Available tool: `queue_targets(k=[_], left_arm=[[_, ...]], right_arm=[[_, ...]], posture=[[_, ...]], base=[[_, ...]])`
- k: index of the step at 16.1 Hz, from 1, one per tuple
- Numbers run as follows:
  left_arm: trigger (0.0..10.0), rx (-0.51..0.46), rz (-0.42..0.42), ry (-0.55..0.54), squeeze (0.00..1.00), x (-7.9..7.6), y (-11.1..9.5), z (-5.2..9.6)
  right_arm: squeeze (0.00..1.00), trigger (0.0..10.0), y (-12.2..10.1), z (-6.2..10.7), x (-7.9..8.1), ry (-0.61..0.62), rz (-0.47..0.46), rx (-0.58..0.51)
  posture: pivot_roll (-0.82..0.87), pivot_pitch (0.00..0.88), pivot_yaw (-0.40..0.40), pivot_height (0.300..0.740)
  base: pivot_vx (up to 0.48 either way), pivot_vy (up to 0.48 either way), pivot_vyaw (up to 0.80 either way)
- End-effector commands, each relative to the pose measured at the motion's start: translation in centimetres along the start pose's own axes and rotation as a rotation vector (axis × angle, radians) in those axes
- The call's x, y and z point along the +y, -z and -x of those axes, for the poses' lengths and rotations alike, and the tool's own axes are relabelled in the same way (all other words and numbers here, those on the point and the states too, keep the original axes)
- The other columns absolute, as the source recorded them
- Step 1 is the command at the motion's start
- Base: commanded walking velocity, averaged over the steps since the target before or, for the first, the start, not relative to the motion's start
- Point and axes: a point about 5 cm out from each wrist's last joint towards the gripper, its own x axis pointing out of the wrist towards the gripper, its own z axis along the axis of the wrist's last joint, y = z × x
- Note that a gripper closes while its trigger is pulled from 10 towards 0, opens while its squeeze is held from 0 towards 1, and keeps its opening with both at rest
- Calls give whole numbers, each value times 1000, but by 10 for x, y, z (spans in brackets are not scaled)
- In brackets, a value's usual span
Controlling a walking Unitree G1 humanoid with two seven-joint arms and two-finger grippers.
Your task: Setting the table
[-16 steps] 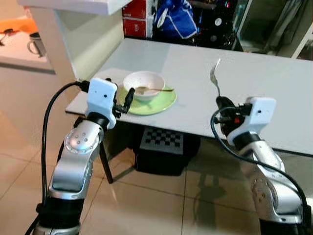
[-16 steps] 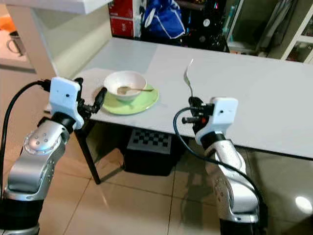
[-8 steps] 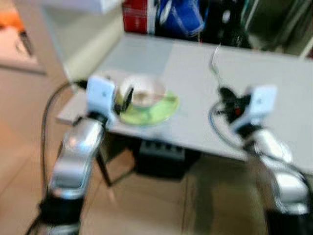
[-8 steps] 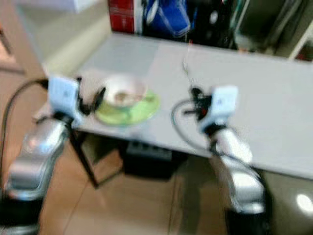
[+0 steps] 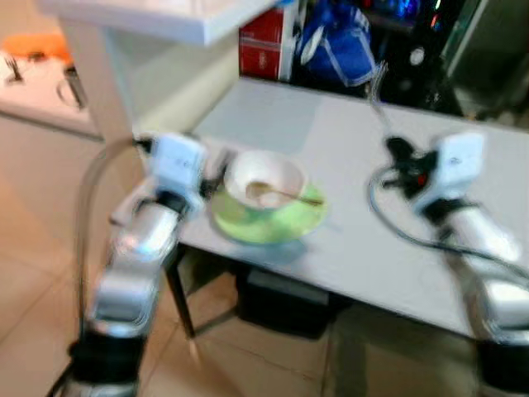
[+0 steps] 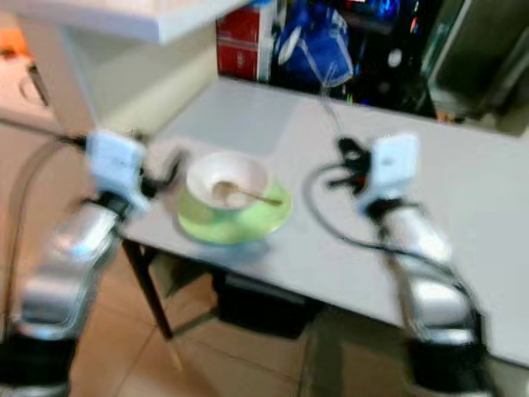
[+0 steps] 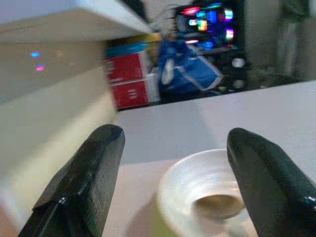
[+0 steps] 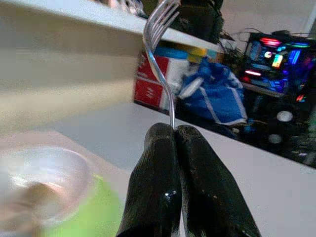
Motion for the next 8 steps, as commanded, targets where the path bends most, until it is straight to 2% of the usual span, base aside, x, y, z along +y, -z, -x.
queue_targets(k=[1,4,8], left_arm=[[10000,17,-47,-7,0,7,0,4],[10000,48,-98,30,0,13,5,8],[10000,145,-162,63,0,23,15,17]], right_arm=[[0,10000,-10,-4,2,-74,58,-35],[0,10000,-8,-7,0,-239,219,85],[0,10000,-1,-16,8,-345,375,199]], posture=[[15,0,-50,740],[9,0,-49,740],[11,0,-51,740]], base=[[0,0,0],[0,0,0],[0,0,0]])
